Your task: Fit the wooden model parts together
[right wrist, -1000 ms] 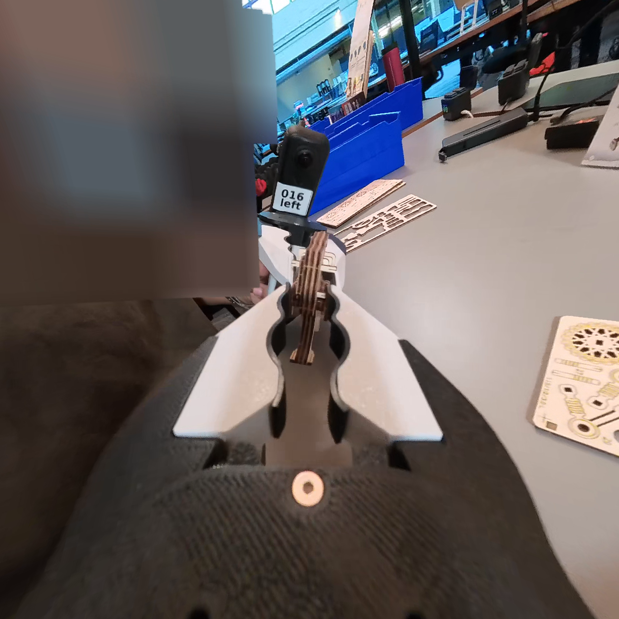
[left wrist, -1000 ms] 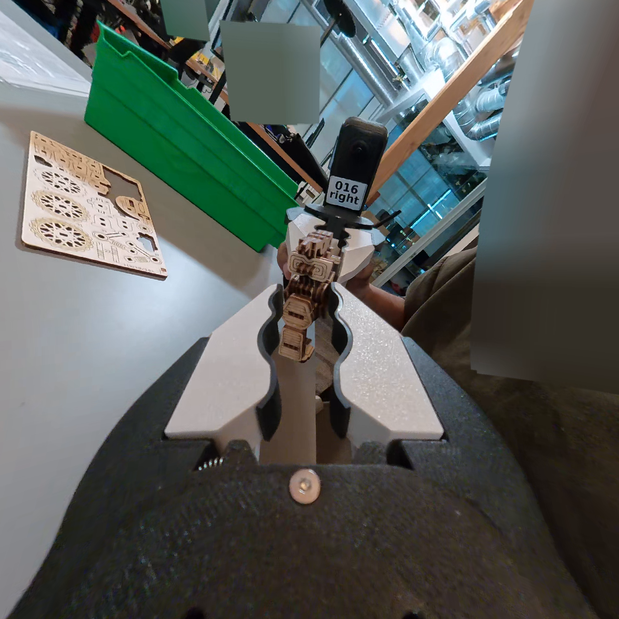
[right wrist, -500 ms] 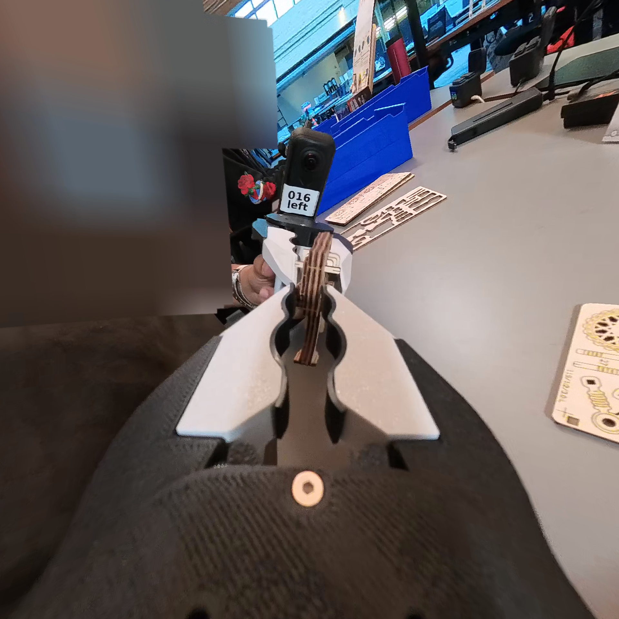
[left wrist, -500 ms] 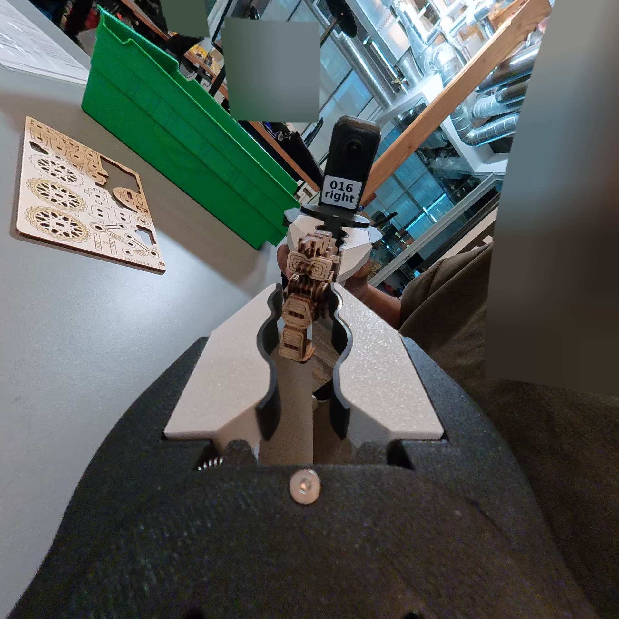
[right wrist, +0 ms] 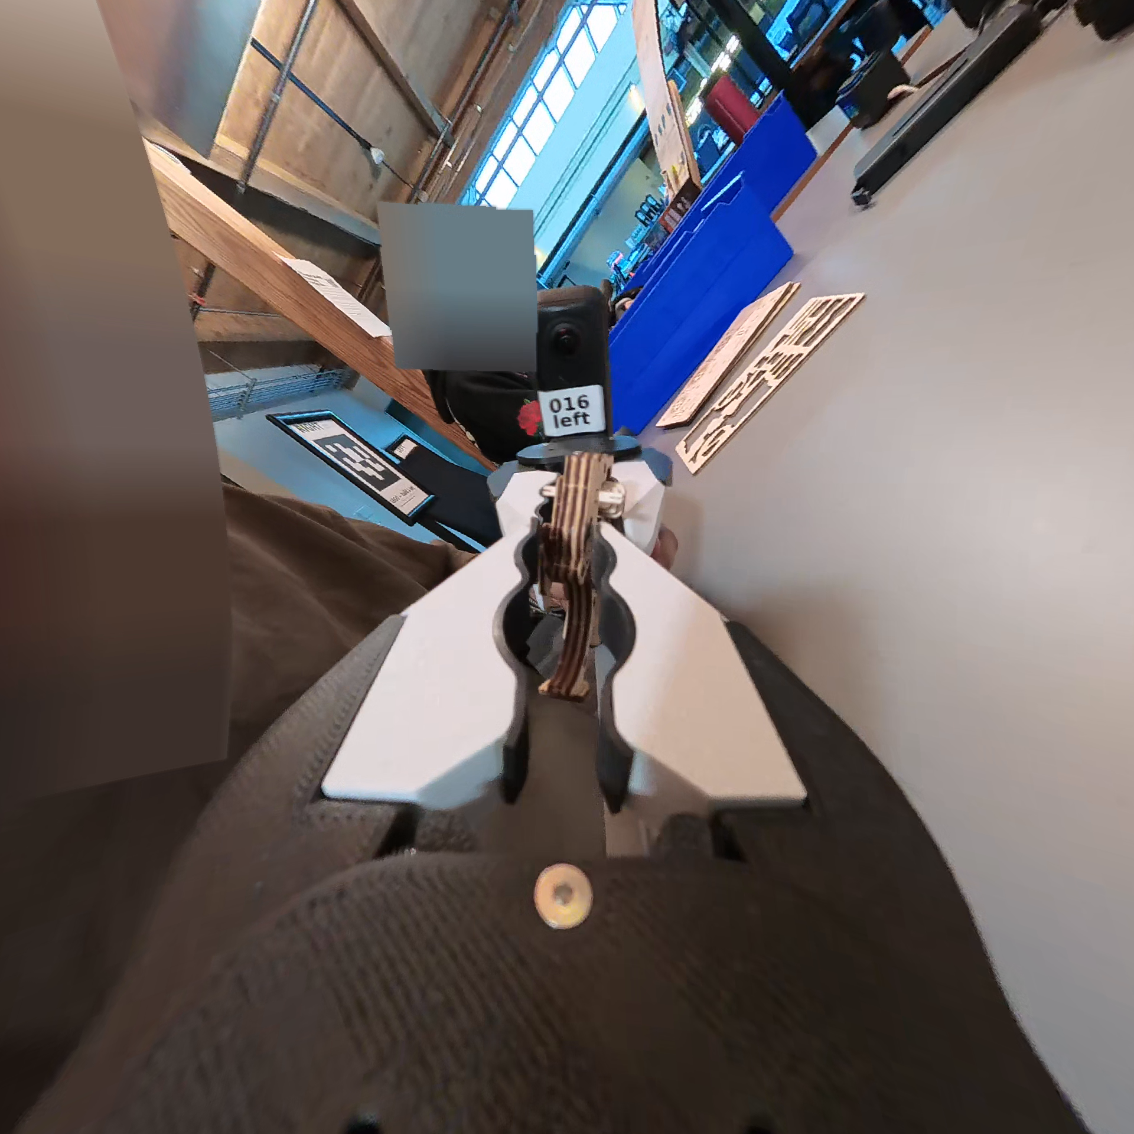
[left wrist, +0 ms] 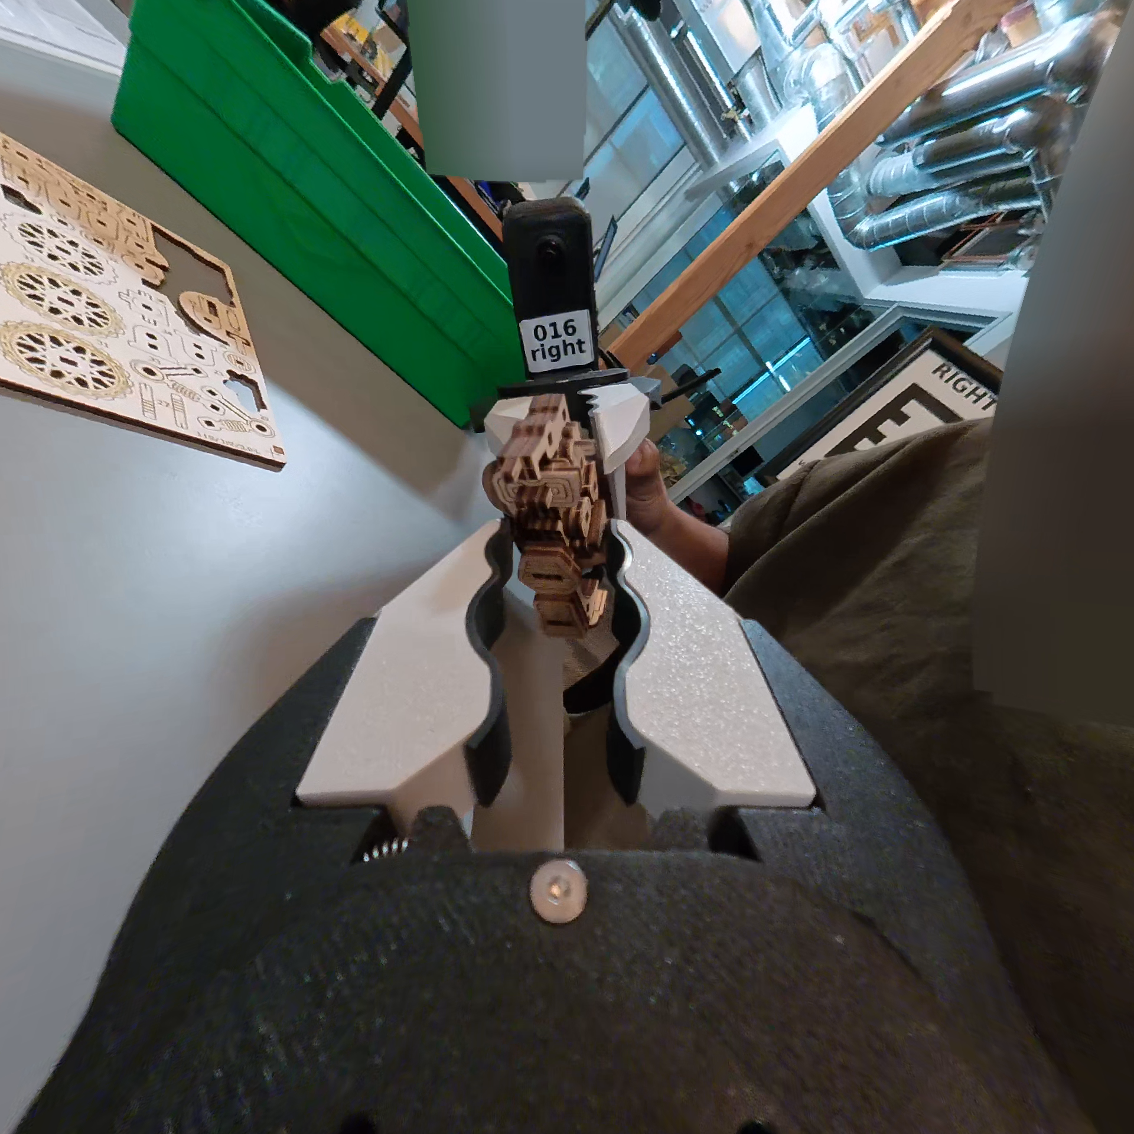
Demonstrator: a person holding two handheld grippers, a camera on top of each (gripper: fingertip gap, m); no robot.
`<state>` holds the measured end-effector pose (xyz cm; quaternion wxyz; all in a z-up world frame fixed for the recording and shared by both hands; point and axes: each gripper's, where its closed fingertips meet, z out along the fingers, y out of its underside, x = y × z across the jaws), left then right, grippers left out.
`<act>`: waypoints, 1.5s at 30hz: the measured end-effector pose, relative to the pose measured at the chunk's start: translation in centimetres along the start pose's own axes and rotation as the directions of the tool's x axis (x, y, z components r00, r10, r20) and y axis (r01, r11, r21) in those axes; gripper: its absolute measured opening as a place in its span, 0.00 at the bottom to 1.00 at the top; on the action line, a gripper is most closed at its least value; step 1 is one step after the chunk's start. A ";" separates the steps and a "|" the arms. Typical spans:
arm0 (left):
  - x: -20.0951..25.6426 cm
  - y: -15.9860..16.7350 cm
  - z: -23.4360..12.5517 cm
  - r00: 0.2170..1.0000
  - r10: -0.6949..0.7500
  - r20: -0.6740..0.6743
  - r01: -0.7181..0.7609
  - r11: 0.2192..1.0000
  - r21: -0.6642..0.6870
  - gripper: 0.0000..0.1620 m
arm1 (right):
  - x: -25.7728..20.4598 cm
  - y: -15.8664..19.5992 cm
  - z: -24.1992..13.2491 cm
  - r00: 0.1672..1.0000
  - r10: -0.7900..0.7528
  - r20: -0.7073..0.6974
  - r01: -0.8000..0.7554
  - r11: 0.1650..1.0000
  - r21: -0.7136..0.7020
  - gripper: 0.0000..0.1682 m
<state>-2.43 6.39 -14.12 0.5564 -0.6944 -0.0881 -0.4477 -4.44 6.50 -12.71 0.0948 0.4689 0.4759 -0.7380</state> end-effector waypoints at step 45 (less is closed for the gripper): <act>-3.3 -1.8 -2.1 0.962 -0.273 -0.025 0.274 0.955 0.112 0.17 | 3.2 -0.7 -1.9 0.491 -0.741 -0.457 0.660 0.660 -0.361 0.23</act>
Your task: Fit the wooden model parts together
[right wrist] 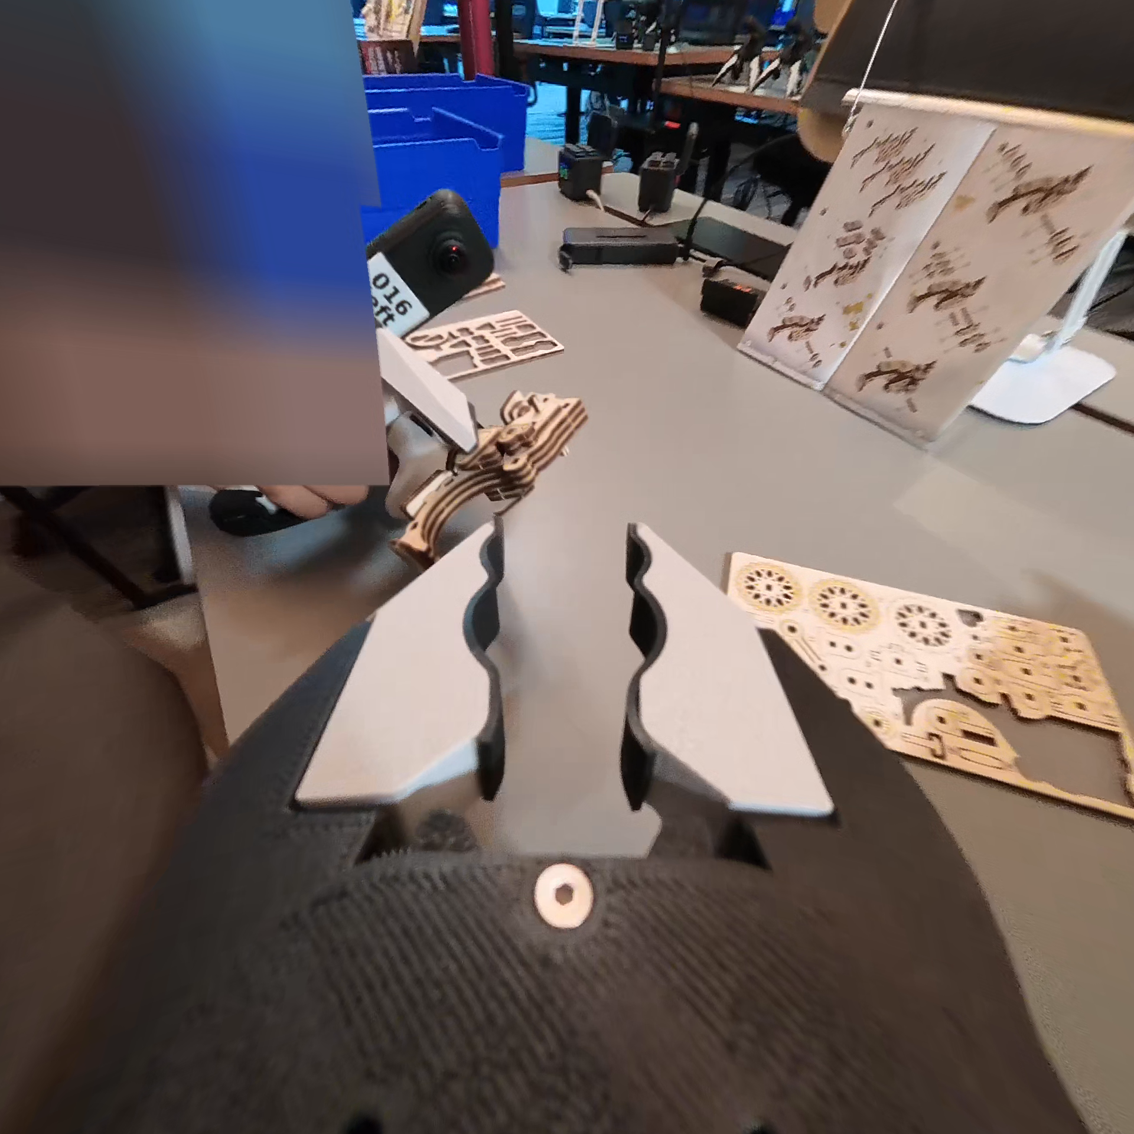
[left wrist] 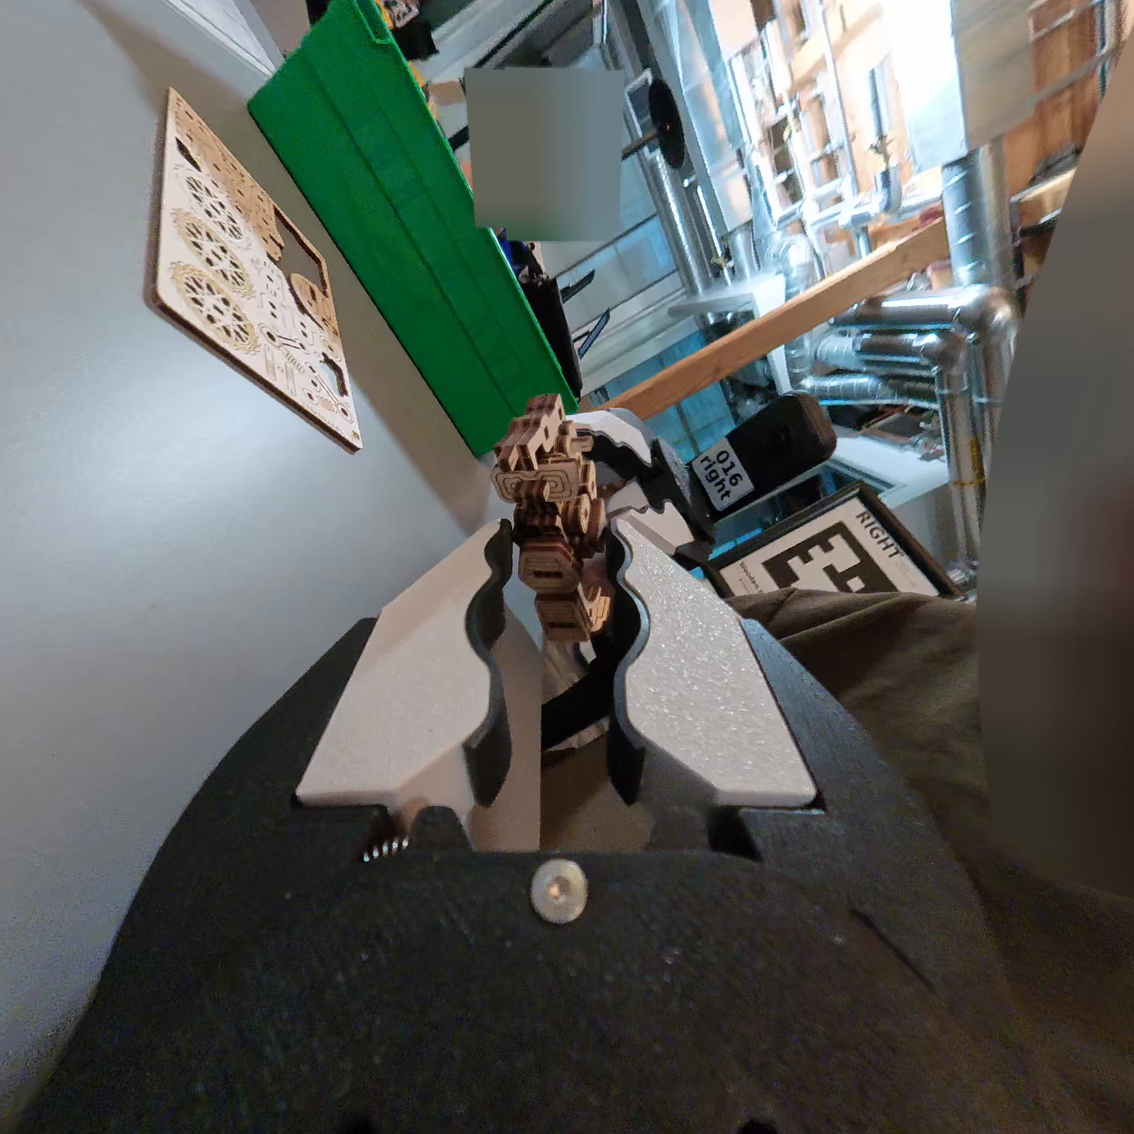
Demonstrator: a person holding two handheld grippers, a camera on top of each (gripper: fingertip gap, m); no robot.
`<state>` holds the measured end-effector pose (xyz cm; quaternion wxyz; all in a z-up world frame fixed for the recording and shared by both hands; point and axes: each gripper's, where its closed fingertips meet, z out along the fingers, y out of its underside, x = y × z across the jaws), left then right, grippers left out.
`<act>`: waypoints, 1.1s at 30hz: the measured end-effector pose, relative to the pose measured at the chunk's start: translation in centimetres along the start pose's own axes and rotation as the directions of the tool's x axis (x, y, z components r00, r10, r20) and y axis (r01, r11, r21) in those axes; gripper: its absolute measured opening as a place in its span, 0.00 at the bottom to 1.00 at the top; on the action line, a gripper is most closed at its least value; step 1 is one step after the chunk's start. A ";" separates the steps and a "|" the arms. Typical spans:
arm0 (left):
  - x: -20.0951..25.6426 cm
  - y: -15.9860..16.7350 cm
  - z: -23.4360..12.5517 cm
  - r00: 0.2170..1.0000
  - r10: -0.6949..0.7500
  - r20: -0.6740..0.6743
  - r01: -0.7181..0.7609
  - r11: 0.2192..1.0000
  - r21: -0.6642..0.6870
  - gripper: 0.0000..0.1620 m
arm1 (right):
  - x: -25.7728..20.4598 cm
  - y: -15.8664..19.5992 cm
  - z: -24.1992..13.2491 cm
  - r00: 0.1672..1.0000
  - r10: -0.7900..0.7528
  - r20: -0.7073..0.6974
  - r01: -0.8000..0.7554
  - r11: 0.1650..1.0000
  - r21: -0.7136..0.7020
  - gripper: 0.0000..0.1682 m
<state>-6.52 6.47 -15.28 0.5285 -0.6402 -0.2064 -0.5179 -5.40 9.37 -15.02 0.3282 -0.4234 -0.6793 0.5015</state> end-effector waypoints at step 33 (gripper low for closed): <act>-1.4 -1.6 -3.6 0.995 -0.097 0.033 0.093 0.989 0.119 0.17 | -2.9 0.3 2.1 0.955 0.154 0.254 -0.142 0.988 -0.067 0.22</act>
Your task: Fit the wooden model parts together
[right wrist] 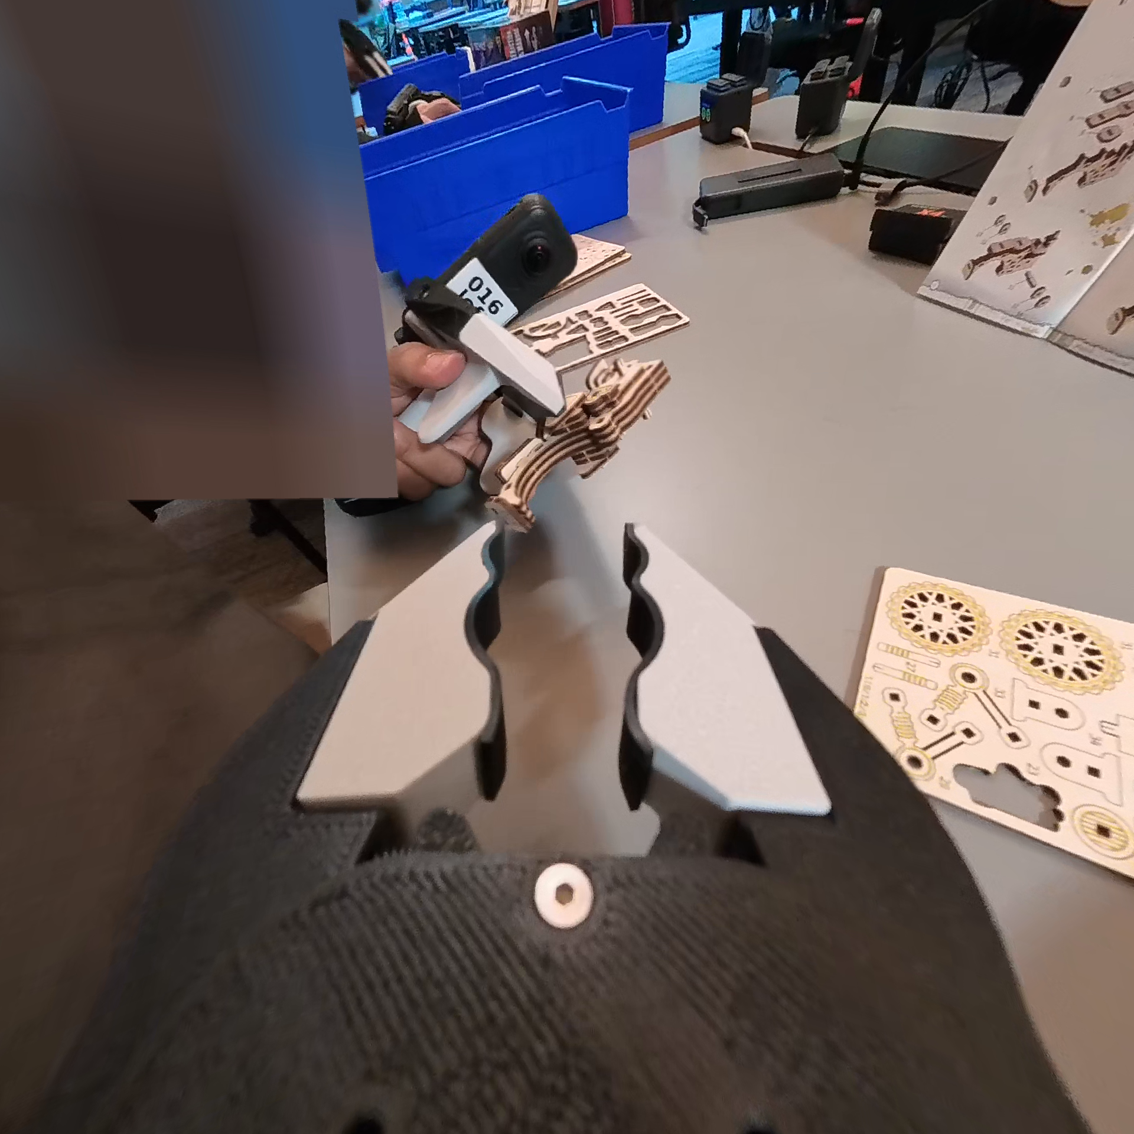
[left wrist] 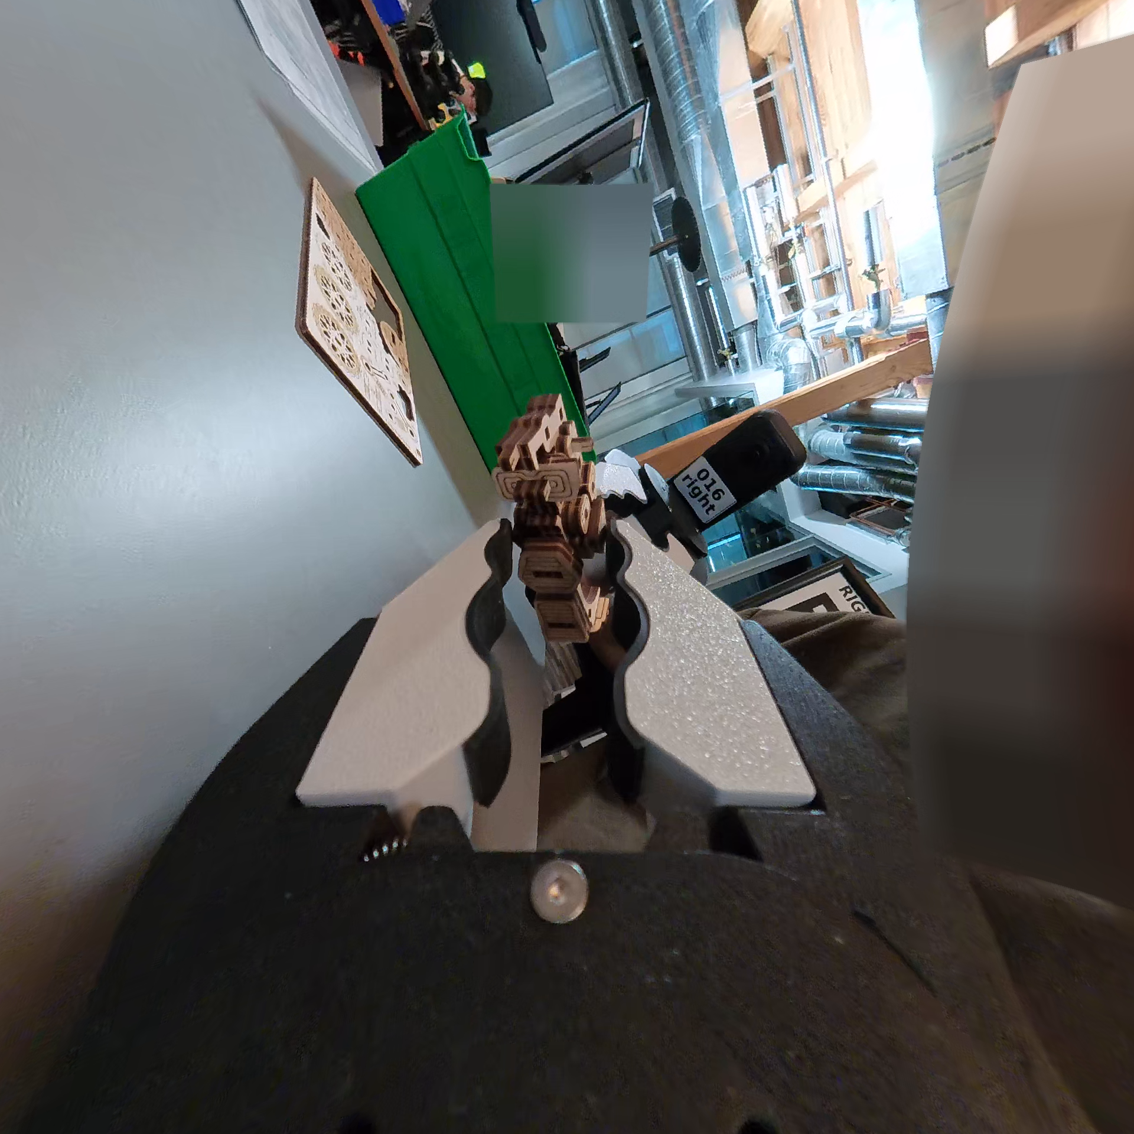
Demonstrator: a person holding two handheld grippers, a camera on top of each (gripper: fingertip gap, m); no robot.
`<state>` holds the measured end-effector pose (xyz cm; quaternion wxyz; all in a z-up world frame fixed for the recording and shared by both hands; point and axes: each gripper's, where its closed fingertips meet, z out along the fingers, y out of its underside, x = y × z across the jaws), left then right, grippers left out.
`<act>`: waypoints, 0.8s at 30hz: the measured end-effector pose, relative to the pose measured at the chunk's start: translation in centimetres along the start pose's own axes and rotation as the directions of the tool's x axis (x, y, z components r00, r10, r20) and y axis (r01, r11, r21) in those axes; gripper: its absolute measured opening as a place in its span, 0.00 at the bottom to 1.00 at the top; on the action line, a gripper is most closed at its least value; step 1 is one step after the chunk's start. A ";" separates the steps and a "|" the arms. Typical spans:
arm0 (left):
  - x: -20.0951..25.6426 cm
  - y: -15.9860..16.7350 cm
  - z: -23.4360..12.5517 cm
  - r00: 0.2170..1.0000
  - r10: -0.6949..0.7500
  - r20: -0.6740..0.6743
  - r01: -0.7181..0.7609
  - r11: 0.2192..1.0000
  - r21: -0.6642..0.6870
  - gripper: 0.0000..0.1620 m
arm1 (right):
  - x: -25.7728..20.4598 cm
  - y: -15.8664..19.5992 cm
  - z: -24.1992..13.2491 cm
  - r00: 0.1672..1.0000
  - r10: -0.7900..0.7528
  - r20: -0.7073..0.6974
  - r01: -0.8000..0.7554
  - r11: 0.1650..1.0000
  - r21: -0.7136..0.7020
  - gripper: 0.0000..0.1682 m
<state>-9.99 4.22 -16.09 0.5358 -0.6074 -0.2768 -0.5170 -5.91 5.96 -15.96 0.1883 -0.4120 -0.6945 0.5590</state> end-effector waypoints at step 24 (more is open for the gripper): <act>-2.2 0.6 1.9 0.954 0.253 0.164 -0.228 0.961 -0.155 0.17 | 1.9 1.0 -1.4 0.997 0.054 -0.053 -0.055 0.998 -0.008 0.19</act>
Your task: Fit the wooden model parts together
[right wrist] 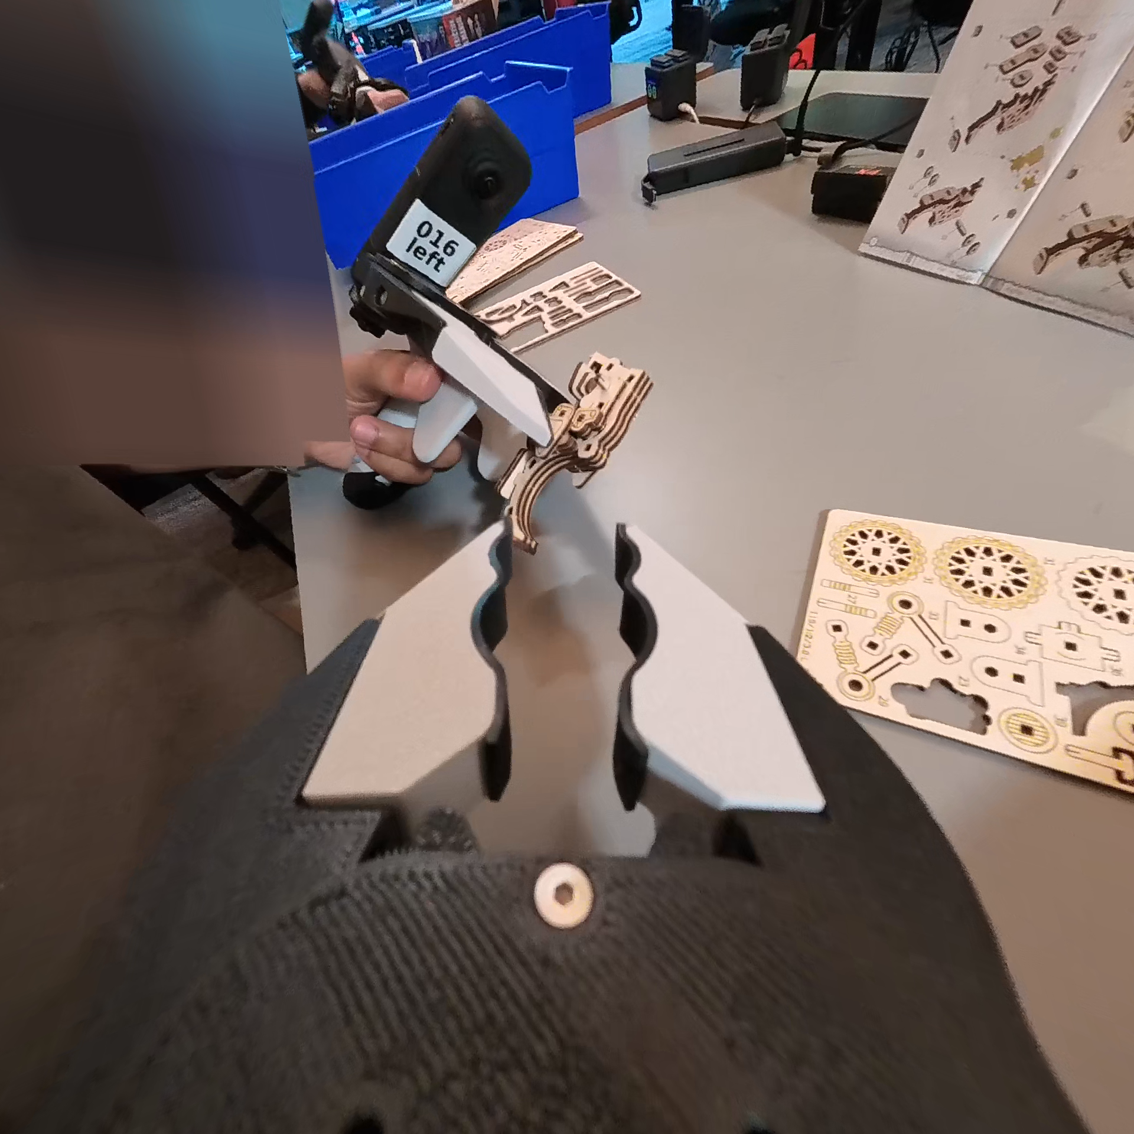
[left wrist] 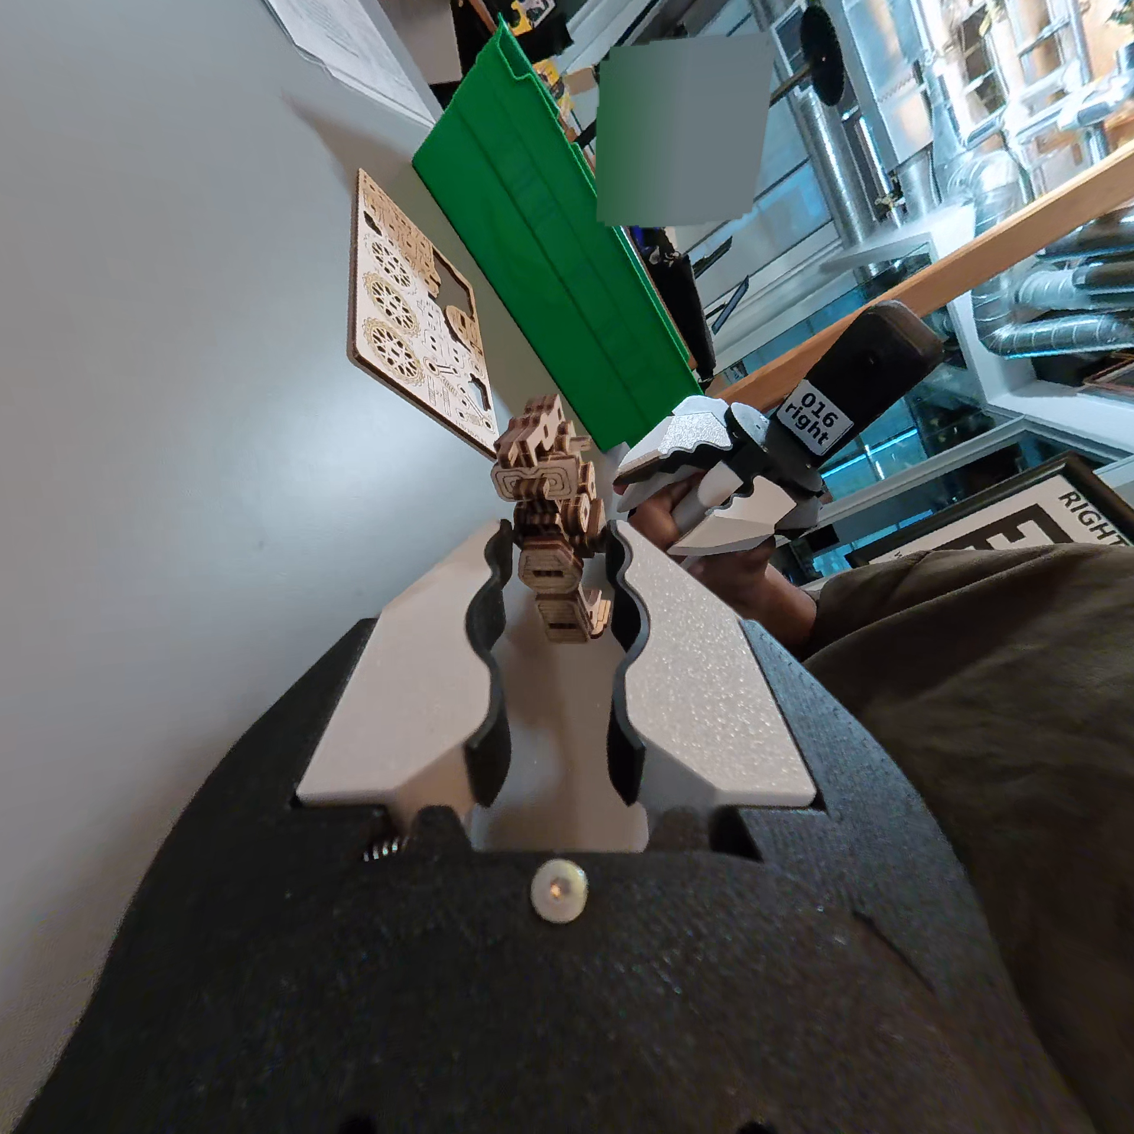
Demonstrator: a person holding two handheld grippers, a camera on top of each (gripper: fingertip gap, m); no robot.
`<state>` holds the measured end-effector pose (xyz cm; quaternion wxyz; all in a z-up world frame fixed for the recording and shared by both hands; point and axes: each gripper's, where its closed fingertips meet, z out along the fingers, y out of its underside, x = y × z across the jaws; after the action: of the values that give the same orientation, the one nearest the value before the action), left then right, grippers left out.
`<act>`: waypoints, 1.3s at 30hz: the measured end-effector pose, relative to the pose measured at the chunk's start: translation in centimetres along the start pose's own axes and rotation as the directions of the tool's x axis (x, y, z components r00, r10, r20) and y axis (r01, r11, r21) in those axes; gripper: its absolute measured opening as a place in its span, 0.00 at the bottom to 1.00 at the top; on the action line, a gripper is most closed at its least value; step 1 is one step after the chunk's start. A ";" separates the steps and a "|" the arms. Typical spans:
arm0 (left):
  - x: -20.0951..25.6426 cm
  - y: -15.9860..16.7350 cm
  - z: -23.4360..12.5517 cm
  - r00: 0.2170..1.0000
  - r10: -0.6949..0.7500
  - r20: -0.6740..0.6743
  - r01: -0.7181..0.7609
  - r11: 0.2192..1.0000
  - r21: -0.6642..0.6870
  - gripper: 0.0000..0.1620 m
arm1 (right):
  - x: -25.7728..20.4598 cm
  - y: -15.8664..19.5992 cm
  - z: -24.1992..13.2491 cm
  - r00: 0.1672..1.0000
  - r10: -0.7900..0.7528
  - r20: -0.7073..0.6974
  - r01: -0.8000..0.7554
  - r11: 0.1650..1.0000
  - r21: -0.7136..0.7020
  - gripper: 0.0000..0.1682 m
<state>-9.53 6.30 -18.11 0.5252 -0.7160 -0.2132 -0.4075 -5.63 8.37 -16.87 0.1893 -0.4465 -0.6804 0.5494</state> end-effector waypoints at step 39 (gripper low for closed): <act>-0.6 0.9 0.5 0.999 -0.004 0.047 0.007 0.998 -0.064 0.17 | -3.4 0.5 0.9 0.995 -0.065 0.078 0.068 0.997 -0.035 0.16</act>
<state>-9.04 6.54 -19.19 0.4958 -0.7412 -0.2141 -0.3987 -4.34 5.06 -16.80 0.1727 -0.4057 -0.7119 0.5466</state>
